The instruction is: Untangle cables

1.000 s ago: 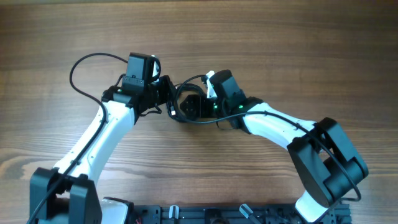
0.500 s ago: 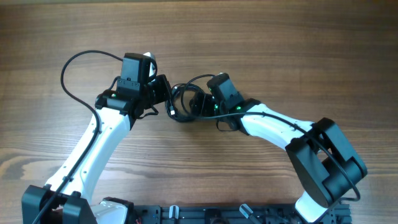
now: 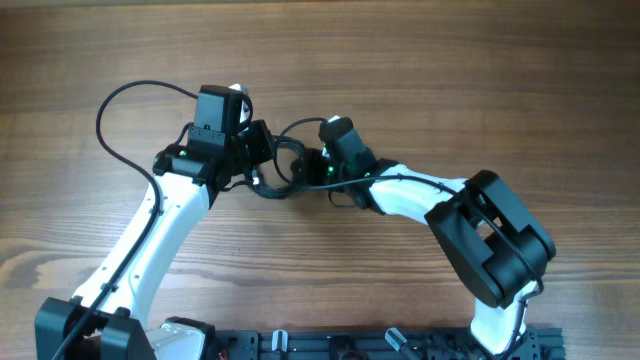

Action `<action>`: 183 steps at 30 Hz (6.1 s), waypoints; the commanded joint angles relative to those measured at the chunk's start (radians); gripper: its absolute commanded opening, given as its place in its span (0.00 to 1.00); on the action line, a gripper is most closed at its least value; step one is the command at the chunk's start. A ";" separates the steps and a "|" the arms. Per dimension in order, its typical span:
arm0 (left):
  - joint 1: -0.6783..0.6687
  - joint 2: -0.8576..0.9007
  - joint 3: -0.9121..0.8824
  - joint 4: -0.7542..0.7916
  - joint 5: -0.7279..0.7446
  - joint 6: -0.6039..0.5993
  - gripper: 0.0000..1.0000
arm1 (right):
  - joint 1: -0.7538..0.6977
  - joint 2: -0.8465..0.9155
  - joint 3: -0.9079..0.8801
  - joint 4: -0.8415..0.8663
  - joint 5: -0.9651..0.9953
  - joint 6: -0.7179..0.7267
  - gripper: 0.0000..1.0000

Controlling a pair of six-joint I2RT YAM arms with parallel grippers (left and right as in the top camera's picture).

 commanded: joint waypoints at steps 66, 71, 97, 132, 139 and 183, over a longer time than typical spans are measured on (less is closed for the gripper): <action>0.003 -0.178 0.007 0.061 0.370 0.169 0.04 | -0.026 -0.775 -0.037 -0.402 0.386 -0.513 0.04; 0.003 -0.185 0.007 0.074 0.425 0.176 0.04 | -0.026 -0.728 -0.037 -0.363 0.259 -0.513 0.05; 0.004 -0.126 0.007 0.329 0.192 0.176 0.04 | -0.026 -0.727 -0.037 -0.381 -0.069 -0.465 0.28; 0.035 -0.332 0.007 -0.092 0.035 0.116 0.04 | -0.026 -0.193 -0.037 0.094 0.103 -0.072 0.64; 0.035 -0.332 0.007 -0.096 0.035 0.115 0.04 | -0.026 -0.193 -0.037 0.132 0.160 0.008 0.52; 0.035 -0.315 0.006 -0.163 0.035 0.119 0.04 | -0.009 -1.205 0.035 0.167 1.555 -1.101 0.04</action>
